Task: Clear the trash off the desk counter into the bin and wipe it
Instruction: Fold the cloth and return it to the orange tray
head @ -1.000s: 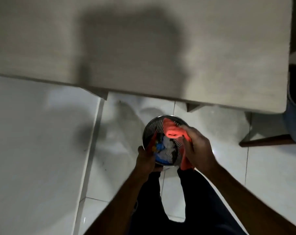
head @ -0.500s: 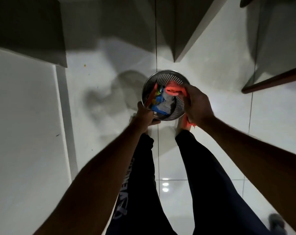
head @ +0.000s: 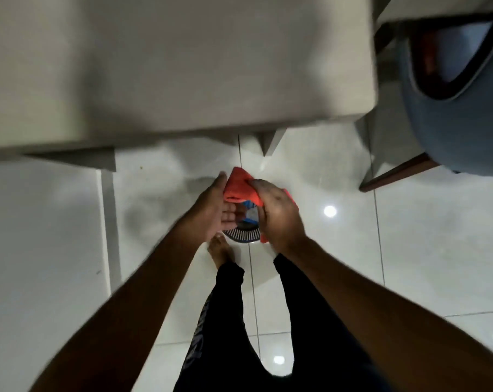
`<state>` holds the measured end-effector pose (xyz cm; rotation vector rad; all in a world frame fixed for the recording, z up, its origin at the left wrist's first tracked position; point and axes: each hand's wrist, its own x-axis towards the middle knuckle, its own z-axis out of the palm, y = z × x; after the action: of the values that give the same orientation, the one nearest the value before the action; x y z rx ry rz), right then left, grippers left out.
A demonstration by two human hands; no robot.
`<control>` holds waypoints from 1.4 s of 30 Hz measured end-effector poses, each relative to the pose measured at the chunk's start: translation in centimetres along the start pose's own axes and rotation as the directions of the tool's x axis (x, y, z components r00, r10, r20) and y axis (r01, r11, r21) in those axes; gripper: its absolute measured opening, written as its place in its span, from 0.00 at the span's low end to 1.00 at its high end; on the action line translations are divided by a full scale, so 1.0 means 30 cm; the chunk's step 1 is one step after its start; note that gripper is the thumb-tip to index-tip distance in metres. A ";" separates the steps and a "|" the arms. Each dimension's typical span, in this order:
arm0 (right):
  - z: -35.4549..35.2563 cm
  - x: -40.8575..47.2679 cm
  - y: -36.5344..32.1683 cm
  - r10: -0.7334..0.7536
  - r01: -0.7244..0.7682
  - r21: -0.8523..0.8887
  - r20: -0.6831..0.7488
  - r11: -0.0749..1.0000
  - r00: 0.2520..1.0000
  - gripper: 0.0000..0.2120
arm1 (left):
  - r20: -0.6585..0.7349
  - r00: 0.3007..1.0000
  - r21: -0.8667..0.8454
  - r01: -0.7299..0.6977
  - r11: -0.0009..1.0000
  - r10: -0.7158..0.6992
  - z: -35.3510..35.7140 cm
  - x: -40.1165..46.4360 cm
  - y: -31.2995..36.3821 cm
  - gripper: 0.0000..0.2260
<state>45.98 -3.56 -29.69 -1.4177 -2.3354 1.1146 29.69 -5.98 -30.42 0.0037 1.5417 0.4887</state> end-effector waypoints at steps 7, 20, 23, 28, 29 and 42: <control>-0.348 -0.138 -0.403 -0.018 0.029 0.117 -0.089 0.993 0.996 0.35 | 0.252 0.801 0.553 -0.579 0.599 0.543 0.061 -0.681 0.356 0.08; -0.897 -0.171 -0.517 0.083 -0.037 0.842 -0.010 0.537 0.996 0.45 | 0.775 0.569 0.539 -0.822 0.181 0.275 0.237 -1.340 0.899 0.08; -1.000 -0.117 -0.474 0.103 0.070 0.934 -0.113 0.351 0.988 0.25 | 0.761 0.551 0.513 -0.834 0.201 0.343 0.318 -1.358 1.051 0.09; -1.205 0.051 -0.348 0.398 0.279 0.960 -0.243 -0.034 0.885 0.19 | 0.636 0.484 0.567 -0.822 0.062 0.601 0.553 -1.228 1.315 0.10; -1.256 0.094 -0.319 0.464 0.290 0.957 -0.253 -0.009 0.849 0.19 | 0.604 0.471 0.610 -0.793 0.008 0.643 0.607 -1.182 1.363 0.09; -1.554 0.716 0.002 0.561 -0.252 0.597 -0.413 0.761 0.717 0.15 | 0.324 0.404 0.872 -0.478 -0.104 0.856 1.061 -0.578 1.738 0.13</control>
<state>58.51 37.56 -1.63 -1.7891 -1.2019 1.0769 45.22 45.43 3.49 1.9113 1.8990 0.3609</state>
